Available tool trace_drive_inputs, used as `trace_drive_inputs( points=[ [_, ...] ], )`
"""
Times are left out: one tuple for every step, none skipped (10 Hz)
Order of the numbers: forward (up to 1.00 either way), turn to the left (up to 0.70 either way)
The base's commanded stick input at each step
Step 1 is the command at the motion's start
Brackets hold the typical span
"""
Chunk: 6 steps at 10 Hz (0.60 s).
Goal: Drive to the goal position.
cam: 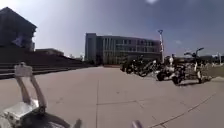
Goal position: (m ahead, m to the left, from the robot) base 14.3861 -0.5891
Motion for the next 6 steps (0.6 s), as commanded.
trace_drive_inputs(
  points=[
    [1.0,0.0],
    [1.0,0.0],
    [1.0,0.0],
    [1.0,0.0],
    [1.0,0.0],
    [1.0,0.0]
  ],
)
